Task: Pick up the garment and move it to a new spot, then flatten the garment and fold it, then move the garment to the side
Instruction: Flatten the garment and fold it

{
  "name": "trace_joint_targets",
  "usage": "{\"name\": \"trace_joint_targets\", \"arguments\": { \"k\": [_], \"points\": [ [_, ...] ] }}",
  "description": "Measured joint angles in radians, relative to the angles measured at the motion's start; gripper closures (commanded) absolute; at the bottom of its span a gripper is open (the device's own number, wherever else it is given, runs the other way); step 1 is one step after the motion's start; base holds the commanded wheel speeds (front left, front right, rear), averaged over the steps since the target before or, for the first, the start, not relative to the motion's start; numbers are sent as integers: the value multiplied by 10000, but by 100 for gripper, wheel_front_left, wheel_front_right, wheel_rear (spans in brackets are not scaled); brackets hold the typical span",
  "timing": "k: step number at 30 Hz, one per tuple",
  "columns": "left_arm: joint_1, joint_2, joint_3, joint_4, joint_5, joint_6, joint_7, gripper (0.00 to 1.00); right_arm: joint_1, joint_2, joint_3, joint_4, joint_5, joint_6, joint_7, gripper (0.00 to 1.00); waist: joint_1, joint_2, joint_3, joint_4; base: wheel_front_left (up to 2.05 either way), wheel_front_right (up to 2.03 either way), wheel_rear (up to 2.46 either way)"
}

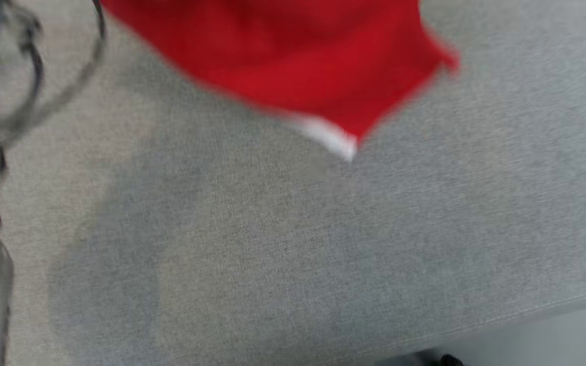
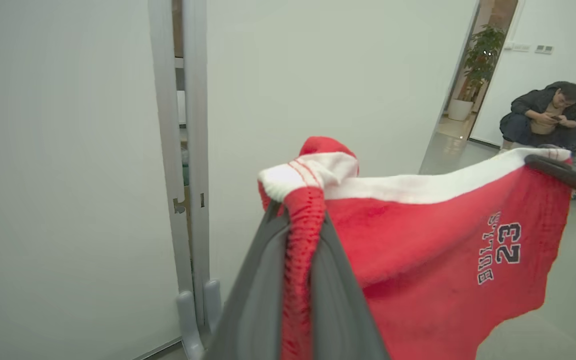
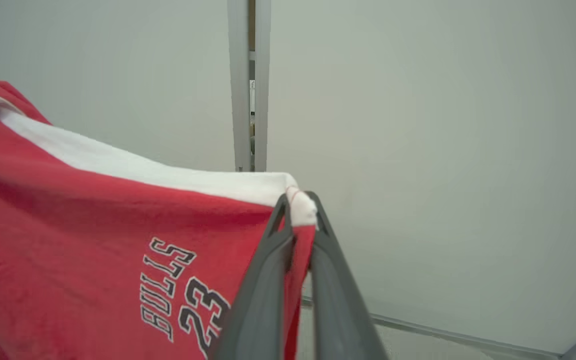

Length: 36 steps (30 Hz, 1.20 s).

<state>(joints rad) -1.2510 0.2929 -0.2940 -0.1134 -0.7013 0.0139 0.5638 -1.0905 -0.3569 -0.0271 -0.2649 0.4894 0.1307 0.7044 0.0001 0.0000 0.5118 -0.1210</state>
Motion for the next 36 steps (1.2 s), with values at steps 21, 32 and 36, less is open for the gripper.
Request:
{"name": "trace_joint_targets", "arguments": {
  "k": [21, 32, 36],
  "points": [
    [-186, -884, -1398, 7173, 694, -1415, -8207, 100, -1084, 577, 3611, 6782, -2771, 8, -8742, 100, 1, 0, 2192, 25, 0, 0, 0],
    [6389, -408, -980, 2625, 274, -1455, -8263, 100, 5108, -2621, 3106, 3091, -495, 27, -9219, 100, -2, 0, 437, 371, 0, 0, 0],
    [8532, -453, -1254, 1394, 420, -1045, -8263, 100, 7269, -3014, 2562, 1726, -320, 23, -8742, 100, -2, 0, -387, 533, 0, 0, 0]
  ]
}}
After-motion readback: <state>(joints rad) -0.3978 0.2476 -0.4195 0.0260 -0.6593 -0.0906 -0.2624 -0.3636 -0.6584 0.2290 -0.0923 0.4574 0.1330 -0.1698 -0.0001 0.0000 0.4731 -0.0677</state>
